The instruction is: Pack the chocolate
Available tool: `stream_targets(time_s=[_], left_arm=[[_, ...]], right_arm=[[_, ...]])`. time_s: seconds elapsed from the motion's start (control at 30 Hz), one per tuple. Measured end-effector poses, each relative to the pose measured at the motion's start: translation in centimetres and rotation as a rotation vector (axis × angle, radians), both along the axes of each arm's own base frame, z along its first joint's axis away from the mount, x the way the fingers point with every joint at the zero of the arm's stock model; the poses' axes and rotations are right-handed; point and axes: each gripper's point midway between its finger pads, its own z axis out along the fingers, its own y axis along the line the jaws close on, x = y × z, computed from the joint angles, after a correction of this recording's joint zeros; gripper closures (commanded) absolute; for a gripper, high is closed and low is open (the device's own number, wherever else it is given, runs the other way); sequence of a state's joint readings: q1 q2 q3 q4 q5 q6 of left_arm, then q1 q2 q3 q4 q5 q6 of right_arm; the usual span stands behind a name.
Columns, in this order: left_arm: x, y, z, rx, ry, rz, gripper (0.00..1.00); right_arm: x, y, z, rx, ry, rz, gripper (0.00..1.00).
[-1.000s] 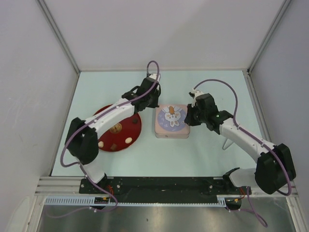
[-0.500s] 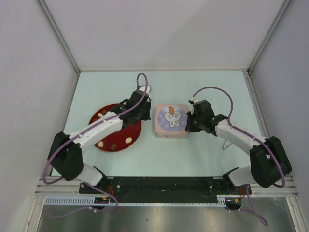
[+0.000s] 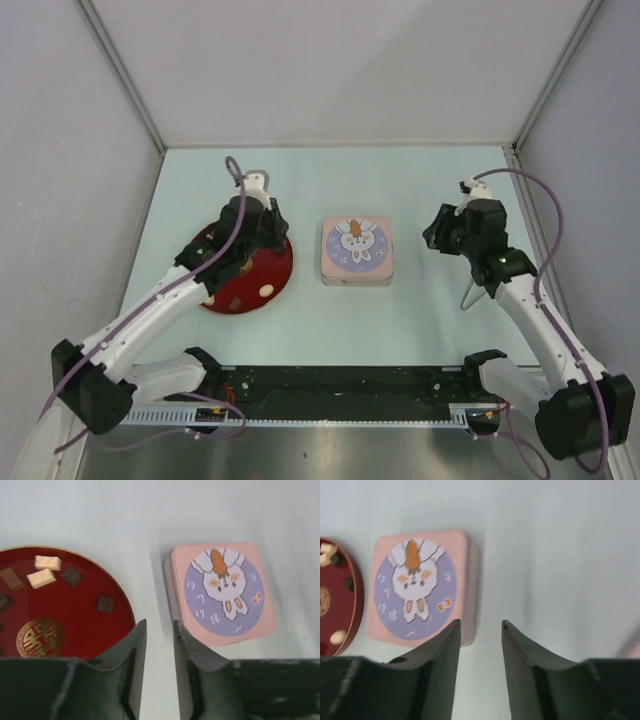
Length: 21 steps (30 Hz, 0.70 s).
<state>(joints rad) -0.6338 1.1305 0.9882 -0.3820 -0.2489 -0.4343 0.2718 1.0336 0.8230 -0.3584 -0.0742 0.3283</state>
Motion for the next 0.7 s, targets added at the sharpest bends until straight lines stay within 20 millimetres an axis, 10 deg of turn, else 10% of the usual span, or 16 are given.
stream_targets(time_s=[0.23,0.37,0.43,0.7], left_arm=[[-0.1,6.6,5.8,-0.06,-0.174,0.18,0.43],[-0.8,10.9,8.5,-0.038,-0.252,0.293,0.15],[-1.3,12.3,10.0,-0.02,-0.291,0.329,0.0],[-5.8,17.4,18.4,-0.015,-0.518,0.464,0.0]], right_arm=[[-0.1,-7.7,4.7,-0.028,-0.113,-0.224,0.18],[-0.5,-11.4,8.3,-0.053,-0.185,-0.336,0.01],[-0.7,-12.2,10.4,-0.068,-0.223,-0.365,0.0],[-1.4,-13.4,17.1,-0.106,-0.361,-0.42,0.0]])
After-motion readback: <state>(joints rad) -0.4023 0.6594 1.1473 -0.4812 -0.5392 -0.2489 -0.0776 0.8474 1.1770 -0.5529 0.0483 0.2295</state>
